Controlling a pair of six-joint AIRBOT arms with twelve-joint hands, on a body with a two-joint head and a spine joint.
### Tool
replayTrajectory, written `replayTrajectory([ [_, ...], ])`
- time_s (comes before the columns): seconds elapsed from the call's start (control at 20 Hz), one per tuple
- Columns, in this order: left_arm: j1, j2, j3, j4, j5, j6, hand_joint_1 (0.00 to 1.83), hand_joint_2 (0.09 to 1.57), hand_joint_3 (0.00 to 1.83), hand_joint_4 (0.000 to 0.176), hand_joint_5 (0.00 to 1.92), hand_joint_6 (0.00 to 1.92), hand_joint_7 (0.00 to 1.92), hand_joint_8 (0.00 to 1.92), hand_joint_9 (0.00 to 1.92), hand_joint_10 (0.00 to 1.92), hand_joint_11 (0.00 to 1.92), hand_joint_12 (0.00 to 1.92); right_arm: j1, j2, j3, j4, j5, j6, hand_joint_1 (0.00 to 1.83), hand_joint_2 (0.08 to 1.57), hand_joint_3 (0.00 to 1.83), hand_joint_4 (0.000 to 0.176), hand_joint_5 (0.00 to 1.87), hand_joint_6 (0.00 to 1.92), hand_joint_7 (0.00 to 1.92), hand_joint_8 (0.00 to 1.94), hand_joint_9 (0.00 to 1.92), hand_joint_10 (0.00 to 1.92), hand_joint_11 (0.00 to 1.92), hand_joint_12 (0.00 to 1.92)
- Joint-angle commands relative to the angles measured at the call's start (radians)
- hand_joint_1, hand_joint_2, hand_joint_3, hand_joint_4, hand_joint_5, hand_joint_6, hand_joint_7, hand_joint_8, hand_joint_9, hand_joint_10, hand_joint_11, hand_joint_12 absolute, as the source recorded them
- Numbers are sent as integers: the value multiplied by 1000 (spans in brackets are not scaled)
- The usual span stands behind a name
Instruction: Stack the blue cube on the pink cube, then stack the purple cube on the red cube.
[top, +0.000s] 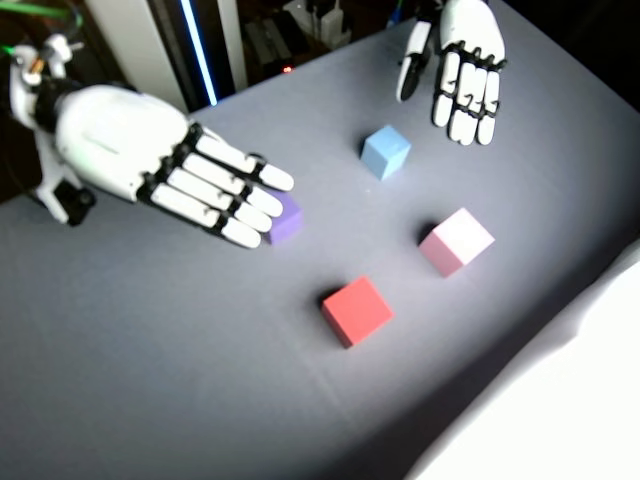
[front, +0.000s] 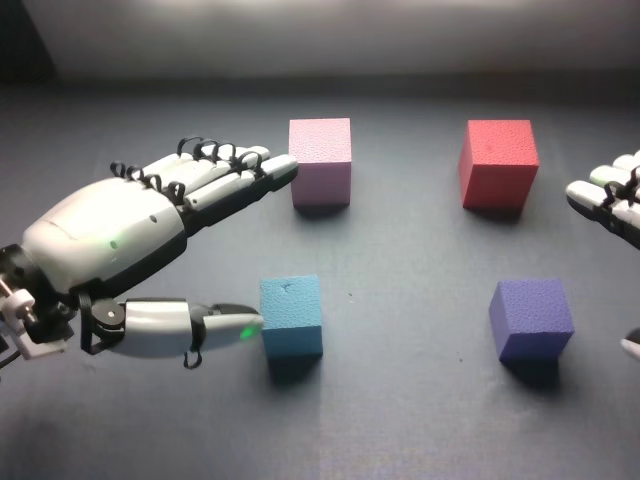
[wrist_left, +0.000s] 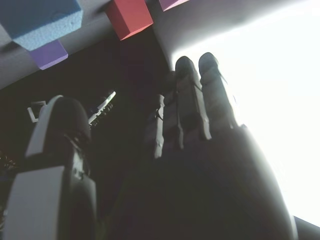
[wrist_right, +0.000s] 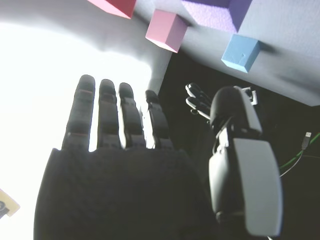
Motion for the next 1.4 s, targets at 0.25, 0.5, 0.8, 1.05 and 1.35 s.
replayTrajectory([
  [0.25,6,-24,10,-19,-119,-19,488,1044,10,106,0,0,0,0,0,0,0,0,-10,-9,1,12,140,3,684,1139,25,0,0,0,0,0,0,0,0,0],
  [0.5,-49,-61,48,52,39,-45,398,1044,7,45,0,0,0,0,0,0,0,0,-19,-11,0,27,141,6,685,1150,17,0,0,0,0,0,0,0,0,0],
  [0.8,-130,-107,100,156,230,-58,504,1039,0,0,90,23,256,20,154,226,0,1182,-22,-11,-1,35,141,13,708,1138,4,0,0,0,0,0,0,0,0,0],
  [1.05,-139,-153,138,193,303,-85,658,1041,0,0,295,40,435,9,228,434,0,1258,-26,-11,-1,38,146,19,756,1138,1,0,0,0,0,0,0,0,0,0],
  [1.35,-140,-186,175,176,278,-129,1061,1263,13,0,705,1408,953,1608,1092,1778,1132,1916,-31,-11,-3,42,153,25,743,1157,8,0,0,0,0,0,0,0,0,0],
])
